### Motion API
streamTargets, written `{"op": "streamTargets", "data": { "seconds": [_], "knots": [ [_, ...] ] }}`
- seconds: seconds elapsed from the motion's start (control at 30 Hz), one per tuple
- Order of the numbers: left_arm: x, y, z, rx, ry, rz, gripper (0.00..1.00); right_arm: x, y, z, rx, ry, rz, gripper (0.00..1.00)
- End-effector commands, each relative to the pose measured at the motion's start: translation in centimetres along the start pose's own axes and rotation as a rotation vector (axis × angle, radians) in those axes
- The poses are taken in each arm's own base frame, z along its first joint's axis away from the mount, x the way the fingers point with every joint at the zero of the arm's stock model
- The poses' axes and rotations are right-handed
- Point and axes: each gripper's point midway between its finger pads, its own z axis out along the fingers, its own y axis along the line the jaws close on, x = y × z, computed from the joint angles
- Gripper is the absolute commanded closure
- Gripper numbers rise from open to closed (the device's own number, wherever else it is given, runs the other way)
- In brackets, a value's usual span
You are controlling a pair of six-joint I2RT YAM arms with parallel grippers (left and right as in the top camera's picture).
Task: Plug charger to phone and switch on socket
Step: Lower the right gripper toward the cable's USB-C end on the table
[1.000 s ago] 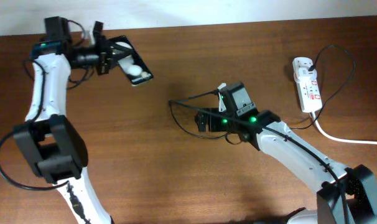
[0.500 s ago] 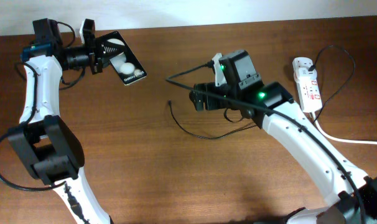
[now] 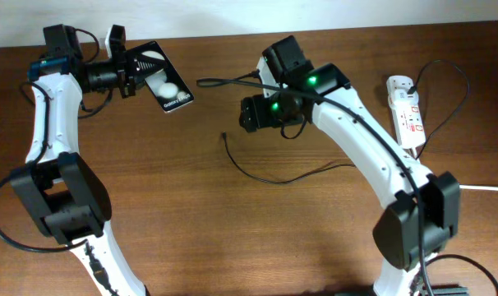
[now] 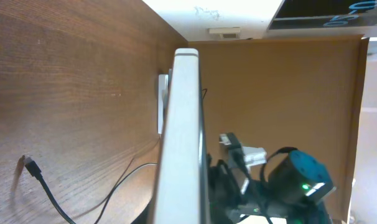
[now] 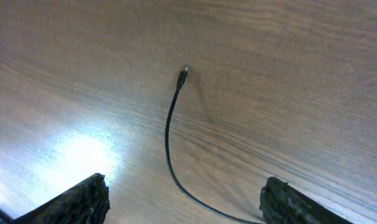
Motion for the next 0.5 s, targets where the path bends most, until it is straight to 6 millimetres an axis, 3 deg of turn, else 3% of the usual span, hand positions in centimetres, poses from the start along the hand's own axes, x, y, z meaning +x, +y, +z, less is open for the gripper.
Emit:
{"op": "streamTargets", "data": {
  "seconds": [0.0, 0.3, 0.47],
  "knots": [
    [0.0, -0.8, -0.1, 0.039, 0.011, 0.03, 1.0, -0.2, 0.7, 1.4, -0.054, 0.03, -0.009, 0.22],
    [-0.1, -0.8, -0.2, 0.038, 0.008, 0.031, 1.0, 0.5, 0.8, 5.3, -0.12, 0.101, 0.011, 0.27],
    [-1.4, 0.5, -2.6, -0.008, -0.059, 0.022, 1.0, -0.3, 1.3, 7.3, -0.179, 0.094, 0.064, 0.32]
  ]
}}
